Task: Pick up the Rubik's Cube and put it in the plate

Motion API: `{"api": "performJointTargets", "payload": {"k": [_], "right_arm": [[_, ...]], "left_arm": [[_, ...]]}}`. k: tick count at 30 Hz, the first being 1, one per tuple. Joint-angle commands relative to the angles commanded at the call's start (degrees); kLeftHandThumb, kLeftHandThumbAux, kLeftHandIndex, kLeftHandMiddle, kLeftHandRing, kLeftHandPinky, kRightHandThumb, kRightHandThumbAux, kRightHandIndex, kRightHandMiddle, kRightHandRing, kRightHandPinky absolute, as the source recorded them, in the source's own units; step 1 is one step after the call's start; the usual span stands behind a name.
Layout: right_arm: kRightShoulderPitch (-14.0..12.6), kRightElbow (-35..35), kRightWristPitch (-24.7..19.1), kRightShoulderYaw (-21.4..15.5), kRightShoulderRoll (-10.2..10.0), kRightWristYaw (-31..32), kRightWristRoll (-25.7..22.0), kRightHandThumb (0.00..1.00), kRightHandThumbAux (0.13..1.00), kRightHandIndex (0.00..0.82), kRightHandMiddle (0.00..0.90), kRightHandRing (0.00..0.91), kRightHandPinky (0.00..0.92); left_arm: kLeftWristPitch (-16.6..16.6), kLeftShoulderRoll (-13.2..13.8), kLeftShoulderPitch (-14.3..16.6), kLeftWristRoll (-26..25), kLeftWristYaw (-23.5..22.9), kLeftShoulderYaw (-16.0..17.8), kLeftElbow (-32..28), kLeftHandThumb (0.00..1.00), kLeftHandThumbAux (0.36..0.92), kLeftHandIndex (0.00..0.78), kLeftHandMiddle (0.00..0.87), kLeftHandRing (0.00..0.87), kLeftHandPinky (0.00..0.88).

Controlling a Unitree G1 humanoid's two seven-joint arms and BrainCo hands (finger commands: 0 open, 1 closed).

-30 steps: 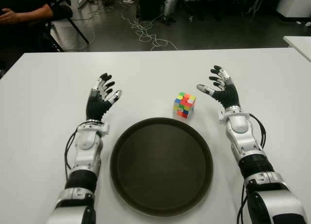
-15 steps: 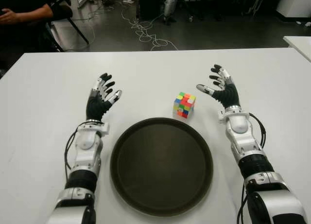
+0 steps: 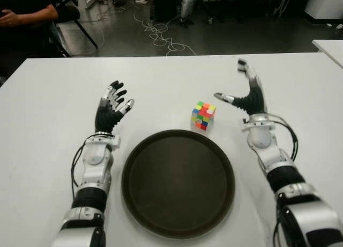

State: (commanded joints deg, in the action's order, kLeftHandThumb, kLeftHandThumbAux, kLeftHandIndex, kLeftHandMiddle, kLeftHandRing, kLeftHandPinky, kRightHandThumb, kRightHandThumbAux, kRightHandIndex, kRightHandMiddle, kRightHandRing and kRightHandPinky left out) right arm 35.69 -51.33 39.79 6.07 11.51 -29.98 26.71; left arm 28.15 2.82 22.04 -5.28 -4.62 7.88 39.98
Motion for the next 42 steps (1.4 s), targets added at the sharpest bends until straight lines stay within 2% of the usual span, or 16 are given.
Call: {"api": "performJointTargets", "payload": {"k": [2, 5, 9, 16, 23, 35, 42], "right_arm": [[0.88, -1.13, 1.01, 1.07, 0.6, -2.42, 1.99, 0.0, 0.796, 0.063, 0.128, 0.138, 0.13], [3.55, -3.98, 2.36, 3.53, 1.55, -6.77, 5.85, 0.0, 0.808, 0.053, 0.112, 0.131, 0.144], [6.86, -9.22, 2.83, 6.44, 1.32, -11.16, 8.91, 0.0, 0.814, 0.05, 0.102, 0.128, 0.166], [8.09, -14.71, 3.5, 10.51, 0.51, -16.26, 11.84, 0.0, 0.836, 0.052, 0.096, 0.132, 0.2], [8.36, -17.44, 2.09, 13.55, 1.84, -14.21, 12.81, 0.0, 0.813, 0.045, 0.095, 0.145, 0.225], [8.91, -17.75, -0.46, 16.27, 2.47, -11.57, 12.7, 0.0, 0.786, 0.06, 0.099, 0.149, 0.216], [9.33, -17.91, -3.15, 18.98, 2.97, -6.49, 13.56, 0.0, 0.774, 0.067, 0.111, 0.158, 0.186]], "left_arm": [[0.03, -0.02, -0.16, -0.08, -0.1, 0.01, -0.1, 0.038, 0.768, 0.072, 0.14, 0.127, 0.109], [-0.06, -0.06, -0.18, -0.27, -0.16, 0.12, -0.06, 0.037, 0.769, 0.074, 0.139, 0.128, 0.113], [-0.07, -0.11, -0.18, -0.17, 0.13, 0.17, -0.06, 0.035, 0.771, 0.07, 0.135, 0.126, 0.112], [-0.24, -0.35, -0.19, -0.09, 0.31, 0.08, -0.07, 0.031, 0.769, 0.068, 0.139, 0.128, 0.105], [-0.25, -0.7, -0.44, 0.05, 0.24, -0.31, -0.86, 0.032, 0.762, 0.073, 0.145, 0.132, 0.107], [0.02, -0.82, -0.4, 0.2, 0.21, -0.47, -0.92, 0.036, 0.768, 0.069, 0.14, 0.126, 0.109], [0.57, -0.4, -0.38, 0.66, -0.12, -0.87, -0.77, 0.036, 0.771, 0.063, 0.126, 0.115, 0.107]]}}
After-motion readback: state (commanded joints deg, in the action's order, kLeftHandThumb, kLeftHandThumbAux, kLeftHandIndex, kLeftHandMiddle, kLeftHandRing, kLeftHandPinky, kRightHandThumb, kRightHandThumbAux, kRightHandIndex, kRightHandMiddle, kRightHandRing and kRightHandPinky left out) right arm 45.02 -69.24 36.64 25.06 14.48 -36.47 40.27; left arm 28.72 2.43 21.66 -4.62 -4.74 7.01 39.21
